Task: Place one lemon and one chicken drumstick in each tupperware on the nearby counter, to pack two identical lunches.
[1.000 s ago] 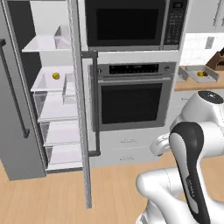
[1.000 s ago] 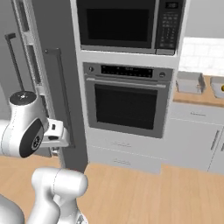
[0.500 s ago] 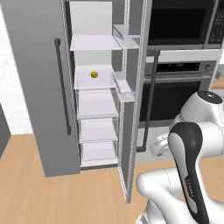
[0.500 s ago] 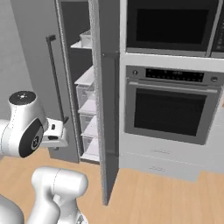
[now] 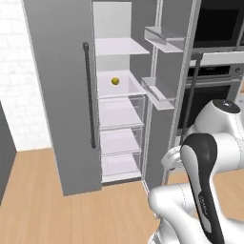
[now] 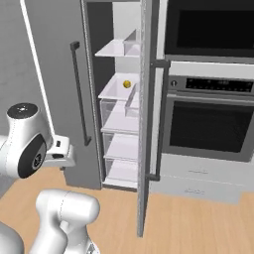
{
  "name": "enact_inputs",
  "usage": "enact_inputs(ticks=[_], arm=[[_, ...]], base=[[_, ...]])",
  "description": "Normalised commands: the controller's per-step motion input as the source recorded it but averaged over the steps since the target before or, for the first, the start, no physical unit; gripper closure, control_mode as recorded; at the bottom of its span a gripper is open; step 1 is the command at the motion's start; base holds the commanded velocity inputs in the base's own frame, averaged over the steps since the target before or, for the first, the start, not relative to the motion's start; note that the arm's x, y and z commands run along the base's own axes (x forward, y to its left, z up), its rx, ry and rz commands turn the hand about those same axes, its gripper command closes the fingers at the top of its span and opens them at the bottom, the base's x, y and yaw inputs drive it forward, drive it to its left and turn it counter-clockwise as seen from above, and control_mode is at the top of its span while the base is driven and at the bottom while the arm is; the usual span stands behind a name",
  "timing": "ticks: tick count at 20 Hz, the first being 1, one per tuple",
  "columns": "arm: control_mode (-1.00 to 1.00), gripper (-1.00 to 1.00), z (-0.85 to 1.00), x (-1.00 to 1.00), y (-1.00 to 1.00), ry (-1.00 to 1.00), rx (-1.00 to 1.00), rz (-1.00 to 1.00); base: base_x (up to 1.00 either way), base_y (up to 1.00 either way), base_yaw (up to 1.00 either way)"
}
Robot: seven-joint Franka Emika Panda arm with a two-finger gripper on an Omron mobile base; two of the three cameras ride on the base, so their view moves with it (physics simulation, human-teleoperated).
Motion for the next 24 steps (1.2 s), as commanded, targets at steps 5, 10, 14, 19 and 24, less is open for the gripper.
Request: enact_inputs(ticks=[5, 10, 14, 19, 24], arm=[[1.0, -1.0, 0.0, 0.0, 0.0, 0.0, 0.0, 0.0], [1.0, -1.0, 0.0, 0.0, 0.0, 0.0, 0.0, 0.0], [1.0, -1.0, 0.0, 0.0, 0.0, 0.0, 0.0, 0.0], [1.0, -1.0, 0.0, 0.0, 0.0, 0.0, 0.0, 0.0], [1.0, -1.0, 0.0, 0.0, 0.0, 0.0, 0.0, 0.0]], base=[[0.45, -0.01, -0.22], [0.75, 0.27, -0.17], [0.78, 0.41, -0.13], [0.75, 0.34, -0.14], [0.7, 0.37, -0.14]])
